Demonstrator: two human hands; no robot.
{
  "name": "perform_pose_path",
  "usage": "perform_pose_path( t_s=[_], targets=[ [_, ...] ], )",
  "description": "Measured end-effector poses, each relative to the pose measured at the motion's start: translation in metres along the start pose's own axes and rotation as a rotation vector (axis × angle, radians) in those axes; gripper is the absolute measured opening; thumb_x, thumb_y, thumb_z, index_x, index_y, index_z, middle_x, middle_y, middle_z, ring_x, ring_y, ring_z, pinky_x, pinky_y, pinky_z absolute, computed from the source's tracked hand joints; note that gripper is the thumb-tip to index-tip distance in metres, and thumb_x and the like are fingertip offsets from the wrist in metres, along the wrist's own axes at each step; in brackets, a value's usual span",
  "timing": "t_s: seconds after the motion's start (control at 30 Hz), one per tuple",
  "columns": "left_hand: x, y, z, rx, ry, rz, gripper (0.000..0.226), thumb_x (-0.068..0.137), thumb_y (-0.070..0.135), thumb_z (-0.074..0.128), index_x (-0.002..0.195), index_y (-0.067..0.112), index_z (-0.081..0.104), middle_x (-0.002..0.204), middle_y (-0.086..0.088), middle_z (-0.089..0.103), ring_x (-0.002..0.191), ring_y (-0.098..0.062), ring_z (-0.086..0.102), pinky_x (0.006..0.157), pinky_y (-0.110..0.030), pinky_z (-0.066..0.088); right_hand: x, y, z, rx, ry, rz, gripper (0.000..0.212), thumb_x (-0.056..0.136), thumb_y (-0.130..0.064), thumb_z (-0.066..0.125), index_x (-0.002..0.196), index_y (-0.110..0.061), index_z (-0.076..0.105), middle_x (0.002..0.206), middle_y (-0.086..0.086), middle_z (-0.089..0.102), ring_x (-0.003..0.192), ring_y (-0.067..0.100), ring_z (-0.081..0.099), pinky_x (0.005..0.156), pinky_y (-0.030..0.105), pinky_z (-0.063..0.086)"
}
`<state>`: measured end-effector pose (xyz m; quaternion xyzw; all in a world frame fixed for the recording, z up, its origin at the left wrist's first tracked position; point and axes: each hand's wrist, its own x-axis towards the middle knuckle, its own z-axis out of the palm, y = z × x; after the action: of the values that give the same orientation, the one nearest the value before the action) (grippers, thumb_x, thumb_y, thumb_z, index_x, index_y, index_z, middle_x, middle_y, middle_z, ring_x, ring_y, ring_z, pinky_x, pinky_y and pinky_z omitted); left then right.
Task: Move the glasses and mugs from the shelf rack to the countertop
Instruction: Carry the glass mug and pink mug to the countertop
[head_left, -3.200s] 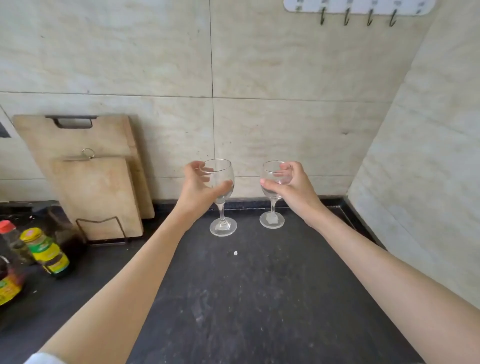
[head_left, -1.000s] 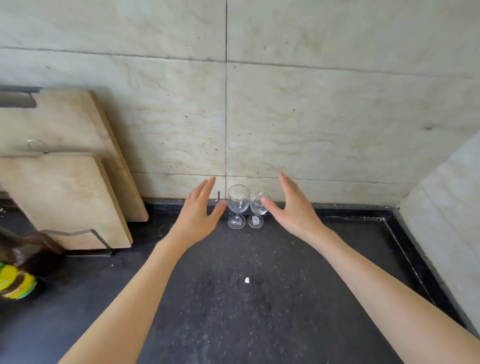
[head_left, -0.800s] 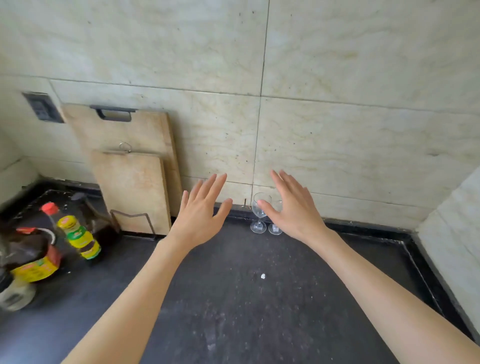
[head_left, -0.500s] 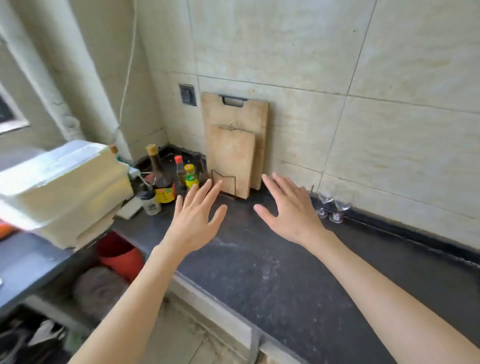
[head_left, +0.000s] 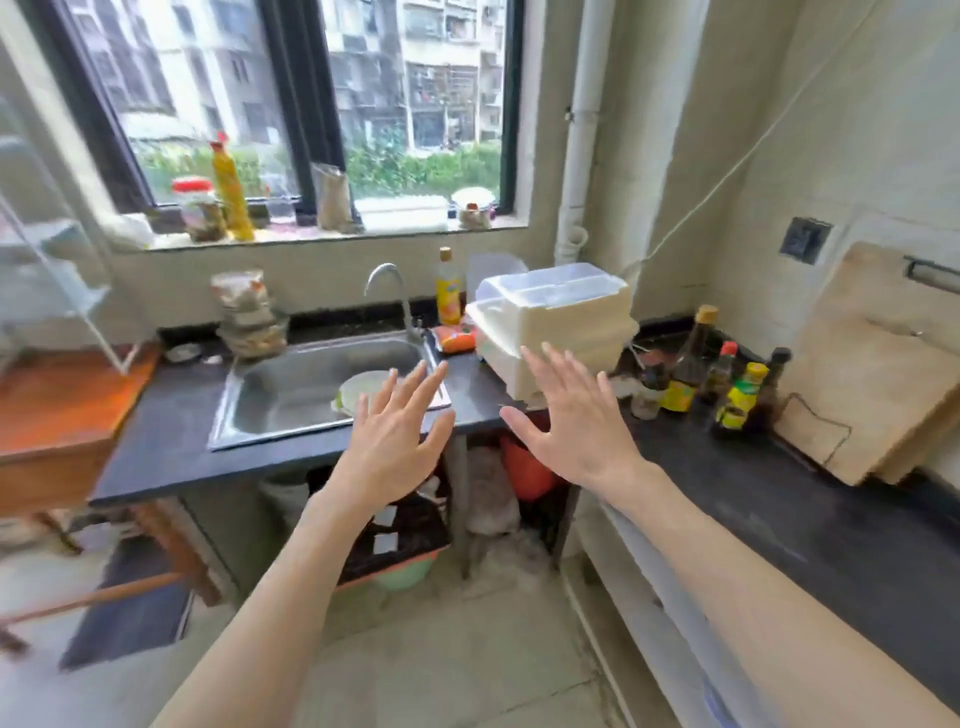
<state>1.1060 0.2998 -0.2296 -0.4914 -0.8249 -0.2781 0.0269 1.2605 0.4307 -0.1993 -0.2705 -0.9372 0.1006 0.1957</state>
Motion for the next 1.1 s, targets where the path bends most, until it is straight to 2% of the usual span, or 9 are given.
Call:
perform_pose_path(
  t_s=[0.3,0.47,0.63,0.93,1.1],
  targets=[
    [-0.071,-0.231,-0.147,0.122,0.08,-0.233,0.054,0.094,0.047,0.027,0.145,0.037,0.011,0.157,0.006,0.013,0.145,-0.02,0.001,0.113,-0.051,-0.001,0.087,-0.246,0.114,0.146,-0.066,-0.284,0.069,0.087,-0.055,0.042,0.146,-0.028,0.017,0.157,0.002,0.018,0.145,0.02,0.01,0.116,0.053,0.008],
    [-0.099,-0.336,-0.203,0.199,0.133,-0.332,0.055,0.092,0.05,0.025,0.144,0.04,0.012,0.157,0.007,0.014,0.145,-0.02,0.001,0.113,-0.05,-0.001,0.13,-0.353,0.168,0.206,-0.086,-0.361,0.069,0.087,-0.055,0.042,0.146,-0.03,0.015,0.157,0.002,0.018,0.145,0.022,0.011,0.116,0.052,0.009],
    [-0.097,-0.412,-0.239,0.215,0.158,-0.434,0.055,0.092,0.052,0.024,0.144,0.041,0.01,0.157,0.008,0.012,0.144,-0.018,-0.005,0.113,-0.047,-0.006,0.182,-0.425,0.212,0.221,-0.111,-0.43,0.07,0.087,-0.054,0.044,0.146,-0.029,0.016,0.156,0.003,0.019,0.144,0.024,0.013,0.116,0.052,0.011],
    [-0.038,-0.554,-0.288,0.246,0.164,-0.566,0.055,0.093,0.052,0.024,0.144,0.039,0.01,0.157,0.007,0.01,0.144,-0.018,-0.004,0.116,-0.05,-0.001,0.311,-0.528,0.289,0.281,-0.14,-0.501,0.07,0.088,-0.054,0.043,0.147,-0.029,0.015,0.156,0.003,0.019,0.145,0.024,0.011,0.116,0.051,0.009],
    [0.015,-0.624,-0.323,0.227,0.25,-0.534,0.055,0.091,0.053,0.024,0.143,0.042,0.009,0.157,0.011,0.012,0.144,-0.014,-0.002,0.116,-0.044,-0.004,0.399,-0.575,0.31,0.301,-0.111,-0.52,0.07,0.089,-0.052,0.044,0.147,-0.026,0.015,0.155,0.004,0.022,0.144,0.023,0.013,0.117,0.049,0.014]
  ],
)
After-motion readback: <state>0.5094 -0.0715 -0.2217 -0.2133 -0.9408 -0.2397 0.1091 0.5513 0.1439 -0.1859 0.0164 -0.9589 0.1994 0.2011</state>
